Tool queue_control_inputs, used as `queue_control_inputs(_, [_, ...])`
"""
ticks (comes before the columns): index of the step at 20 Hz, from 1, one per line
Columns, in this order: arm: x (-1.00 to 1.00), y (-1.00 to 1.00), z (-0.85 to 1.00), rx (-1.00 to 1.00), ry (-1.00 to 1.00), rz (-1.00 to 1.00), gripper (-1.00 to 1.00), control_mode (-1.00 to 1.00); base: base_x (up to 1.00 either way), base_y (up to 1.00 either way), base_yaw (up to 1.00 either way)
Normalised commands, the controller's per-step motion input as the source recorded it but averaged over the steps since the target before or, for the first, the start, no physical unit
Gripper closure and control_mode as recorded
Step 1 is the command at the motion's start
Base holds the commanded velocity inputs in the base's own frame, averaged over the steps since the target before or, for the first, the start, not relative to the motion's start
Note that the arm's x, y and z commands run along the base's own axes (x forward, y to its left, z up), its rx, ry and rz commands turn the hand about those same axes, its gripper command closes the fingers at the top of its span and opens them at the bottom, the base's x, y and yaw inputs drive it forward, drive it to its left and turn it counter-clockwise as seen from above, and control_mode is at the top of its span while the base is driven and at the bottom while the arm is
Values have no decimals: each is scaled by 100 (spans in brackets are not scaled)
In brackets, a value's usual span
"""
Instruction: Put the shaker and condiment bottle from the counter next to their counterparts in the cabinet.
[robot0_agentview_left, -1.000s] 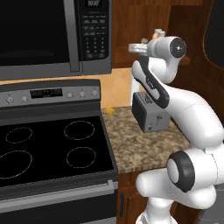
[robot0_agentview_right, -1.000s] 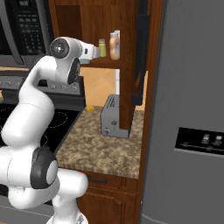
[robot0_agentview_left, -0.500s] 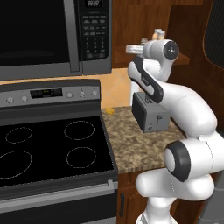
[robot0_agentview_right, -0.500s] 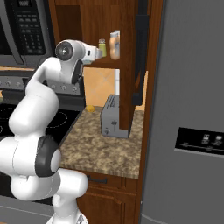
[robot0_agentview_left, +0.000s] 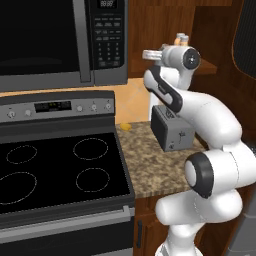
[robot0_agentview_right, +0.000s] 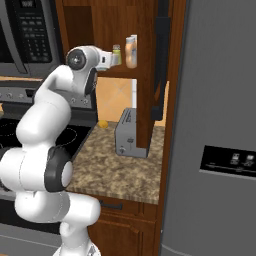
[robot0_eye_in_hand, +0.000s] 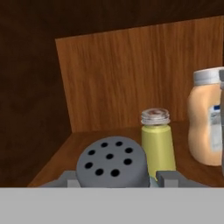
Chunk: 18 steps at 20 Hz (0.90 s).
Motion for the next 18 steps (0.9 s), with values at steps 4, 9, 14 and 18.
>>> queue_control_inputs(4, [42, 0, -18, 0, 0, -3, 100, -100, 0, 0, 0])
queue_control_inputs(9, [32, 0, -24, 0, 0, -3, 100, -100, 0, 0, 0])
queue_control_inputs(14, [31, 0, -18, 0, 0, -3, 100, -100, 0, 0, 0])
queue_control_inputs(18, [28, 0, -27, 0, 0, -3, 100, -100, 0, 0, 0])
